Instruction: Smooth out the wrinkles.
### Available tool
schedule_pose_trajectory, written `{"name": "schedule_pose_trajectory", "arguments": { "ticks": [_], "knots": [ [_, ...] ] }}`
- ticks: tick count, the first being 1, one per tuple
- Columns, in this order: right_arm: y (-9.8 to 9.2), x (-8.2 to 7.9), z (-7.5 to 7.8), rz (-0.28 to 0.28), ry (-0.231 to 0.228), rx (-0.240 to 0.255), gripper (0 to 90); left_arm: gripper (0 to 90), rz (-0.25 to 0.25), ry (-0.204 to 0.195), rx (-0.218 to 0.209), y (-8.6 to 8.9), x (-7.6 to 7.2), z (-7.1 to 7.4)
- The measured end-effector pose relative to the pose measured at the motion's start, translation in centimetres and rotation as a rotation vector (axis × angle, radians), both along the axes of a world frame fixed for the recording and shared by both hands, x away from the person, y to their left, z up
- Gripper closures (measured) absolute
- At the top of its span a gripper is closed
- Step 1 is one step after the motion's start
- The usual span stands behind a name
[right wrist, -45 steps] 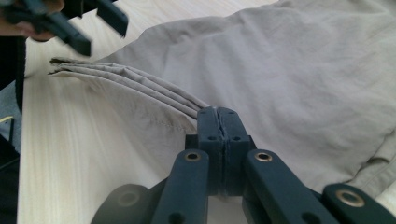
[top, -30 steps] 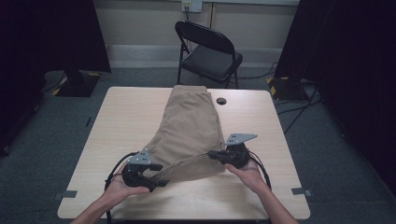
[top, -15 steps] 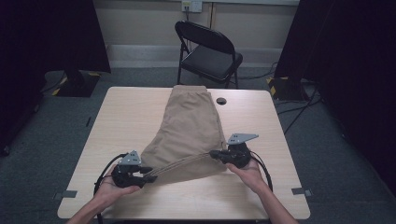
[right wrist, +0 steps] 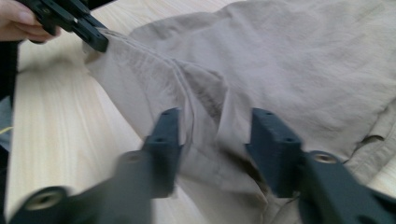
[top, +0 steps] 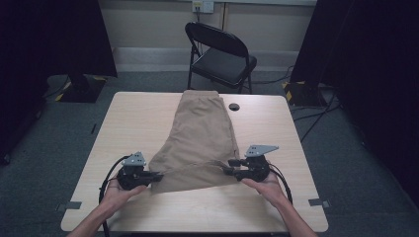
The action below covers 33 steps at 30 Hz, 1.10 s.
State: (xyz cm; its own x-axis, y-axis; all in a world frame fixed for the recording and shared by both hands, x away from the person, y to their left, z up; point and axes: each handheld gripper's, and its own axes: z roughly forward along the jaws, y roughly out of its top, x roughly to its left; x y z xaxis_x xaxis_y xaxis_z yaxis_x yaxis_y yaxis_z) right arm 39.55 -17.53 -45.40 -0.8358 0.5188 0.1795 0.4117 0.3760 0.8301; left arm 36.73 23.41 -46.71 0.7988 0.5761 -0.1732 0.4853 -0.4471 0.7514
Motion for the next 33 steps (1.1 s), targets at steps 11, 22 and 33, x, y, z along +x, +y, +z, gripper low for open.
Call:
{"name": "schedule_pose_trajectory", "arguments": {
  "ticks": [11, 22, 33],
  "knots": [
    [0.8, 2.2, -2.0, -0.049, 0.005, -0.071, 43.2, 85.6, -0.004, 0.008, -0.003, 0.0, 0.2, -0.1],
    [2.0, 3.2, -2.2, 0.007, 0.020, -0.047, 82.6, 85.4, 0.004, 0.025, -0.034, 0.3, 0.4, -0.2],
    [1.5, 1.7, -0.6, -0.029, -0.010, -0.008, 84.9, 70.4, 0.009, 0.073, -0.024, -0.2, 0.2, -0.6]
  ]
}}
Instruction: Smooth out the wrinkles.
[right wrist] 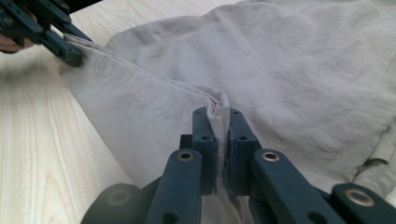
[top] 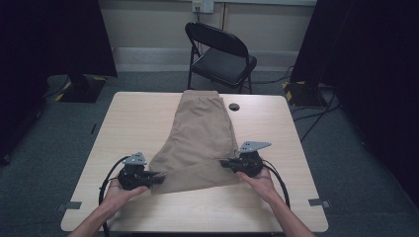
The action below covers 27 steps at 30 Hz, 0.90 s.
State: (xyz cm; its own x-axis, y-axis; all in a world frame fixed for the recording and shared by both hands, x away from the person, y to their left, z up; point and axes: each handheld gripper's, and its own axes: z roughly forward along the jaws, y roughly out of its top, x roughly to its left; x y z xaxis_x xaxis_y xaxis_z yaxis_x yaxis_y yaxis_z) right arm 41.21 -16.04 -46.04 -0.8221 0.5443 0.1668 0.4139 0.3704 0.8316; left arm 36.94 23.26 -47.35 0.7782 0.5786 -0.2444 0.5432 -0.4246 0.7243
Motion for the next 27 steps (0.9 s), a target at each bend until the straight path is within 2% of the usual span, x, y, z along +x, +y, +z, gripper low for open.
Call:
{"name": "schedule_pose_trajectory", "arguments": {
  "ticks": [2, 4, 7, 11, 13, 15, 18, 21, 22, 24, 27],
  "knots": [
    [-0.1, 0.0, 0.1, -0.012, -0.004, -0.002, 84.8, 64.7, 0.015, 0.005, 0.006, 0.1, -0.2, -0.2],
    [-0.2, 0.0, 0.1, -0.018, -0.004, 0.001, 84.8, 63.2, 0.019, 0.012, 0.013, 0.2, -0.3, -0.3],
    [-0.3, 0.0, 0.1, -0.019, 0.002, 0.003, 84.8, 73.5, 0.038, 0.004, -0.037, 0.4, -0.1, -0.2],
    [-0.6, -0.3, 0.4, -0.017, 0.000, 0.015, 84.8, 82.0, 0.024, 0.024, -0.037, 0.1, 0.4, -0.5],
    [-0.7, -0.5, 0.7, -0.013, -0.003, 0.024, 84.8, 79.6, 0.027, 0.025, -0.043, -0.1, 0.5, -0.5],
    [-0.8, -0.6, 0.8, -0.009, -0.002, 0.029, 84.9, 71.6, 0.048, 0.024, -0.054, -0.2, 0.7, -0.5],
    [-0.8, -0.8, 0.9, -0.002, -0.005, 0.029, 84.9, 68.4, 0.056, 0.041, -0.061, -0.2, 1.0, -0.7],
    [-0.7, -0.9, 1.0, 0.001, -0.007, 0.030, 84.8, 81.4, 0.027, 0.055, -0.060, -0.6, 1.1, -1.0],
    [-0.7, -0.9, 1.0, 0.004, -0.009, 0.026, 84.9, 84.3, 0.022, 0.049, -0.051, -0.7, 0.9, -0.9],
    [-0.8, -1.0, 1.1, 0.006, -0.013, 0.022, 84.9, 85.6, 0.008, 0.044, -0.070, -0.6, 0.8, -0.6],
    [-1.1, -1.2, 1.5, 0.001, -0.019, 0.034, 84.9, 86.0, 0.025, 0.022, -0.106, -0.2, 0.7, -0.1]
  ]
}}
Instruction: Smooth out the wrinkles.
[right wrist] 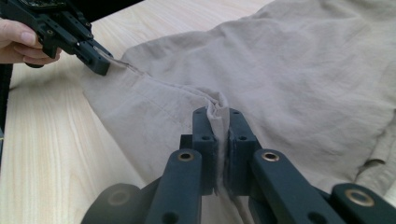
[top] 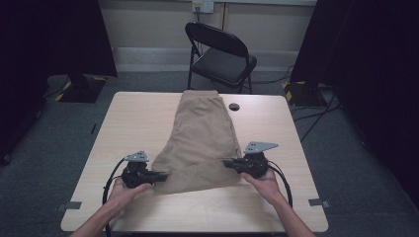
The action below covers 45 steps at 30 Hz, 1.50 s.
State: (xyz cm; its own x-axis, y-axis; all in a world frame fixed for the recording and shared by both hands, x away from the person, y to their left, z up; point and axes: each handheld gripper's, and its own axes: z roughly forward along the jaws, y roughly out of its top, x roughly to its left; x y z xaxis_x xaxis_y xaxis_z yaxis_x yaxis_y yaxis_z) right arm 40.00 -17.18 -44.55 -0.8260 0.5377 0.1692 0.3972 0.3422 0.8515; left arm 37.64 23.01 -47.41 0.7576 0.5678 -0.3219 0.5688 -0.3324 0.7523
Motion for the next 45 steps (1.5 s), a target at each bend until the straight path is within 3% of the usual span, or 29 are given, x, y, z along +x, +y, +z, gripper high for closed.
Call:
{"name": "schedule_pose_trajectory", "arguments": {
  "ticks": [8, 14, 21, 30, 34, 37, 40, 45],
  "knots": [
    [-0.6, -0.6, 0.9, -0.015, -0.028, 0.015, 84.9, 86.0, -0.022, -0.073, -0.029, 0.1, -0.5, 1.1],
    [-0.8, -1.2, 1.4, -0.022, -0.044, 0.024, 84.9, 86.0, -0.015, -0.074, -0.080, 0.4, -0.6, 1.6],
    [-0.9, -2.2, 2.2, -0.017, -0.065, 0.031, 85.0, 86.0, -0.007, -0.116, -0.132, 0.9, -1.2, 2.8],
    [-1.1, -3.4, 3.0, -0.037, -0.109, 0.051, 85.1, 86.1, 0.005, -0.182, -0.128, 0.5, -1.4, 4.1],
    [-1.2, -3.4, 3.3, -0.031, -0.112, 0.066, 85.1, 86.1, 0.003, -0.207, -0.140, 0.6, -1.7, 5.0],
    [-1.2, -3.6, 3.8, -0.027, -0.116, 0.081, 85.1, 86.2, 0.002, -0.224, -0.180, 0.5, -2.1, 6.0],
    [-1.2, -3.8, 4.2, -0.040, -0.115, 0.070, 85.2, 86.2, -0.007, -0.239, -0.185, 0.1, -2.3, 6.7],
    [-1.3, -4.0, 4.8, -0.036, -0.129, 0.093, 85.2, 86.2, -0.005, -0.257, -0.184, -0.1, -2.6, 7.5]
  ]
}}
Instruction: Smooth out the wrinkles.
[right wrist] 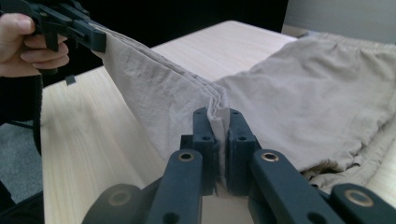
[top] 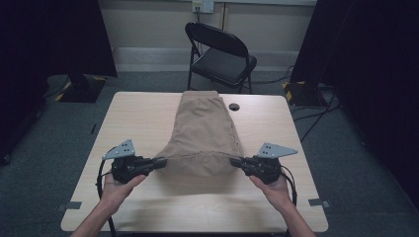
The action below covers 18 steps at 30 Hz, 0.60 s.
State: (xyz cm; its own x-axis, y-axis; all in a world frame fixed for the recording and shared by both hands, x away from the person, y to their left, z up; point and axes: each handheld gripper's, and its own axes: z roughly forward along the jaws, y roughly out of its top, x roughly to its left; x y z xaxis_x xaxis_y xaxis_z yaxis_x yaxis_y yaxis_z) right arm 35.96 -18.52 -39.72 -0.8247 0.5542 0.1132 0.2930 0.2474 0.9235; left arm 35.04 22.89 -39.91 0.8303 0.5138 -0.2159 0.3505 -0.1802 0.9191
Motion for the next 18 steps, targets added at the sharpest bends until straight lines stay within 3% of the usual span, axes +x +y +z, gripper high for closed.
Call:
{"name": "schedule_pose_trajectory", "arguments": {
  "ticks": [5, 8, 18],
  "knots": [
    [-0.5, -0.3, 1.4, -0.014, -0.033, 0.003, 85.2, 86.2, 0.009, -0.031, -0.008, 0.4, -0.3, 1.6],
    [-0.9, -0.6, 2.1, -0.017, -0.047, 0.016, 85.2, 86.2, 0.039, -0.063, -0.021, 0.5, -0.3, 2.2],
    [-1.1, -1.3, 3.9, -0.017, -0.086, 0.030, 85.2, 86.2, 0.034, -0.097, -0.039, 0.4, -0.5, 4.3]
  ]
}}
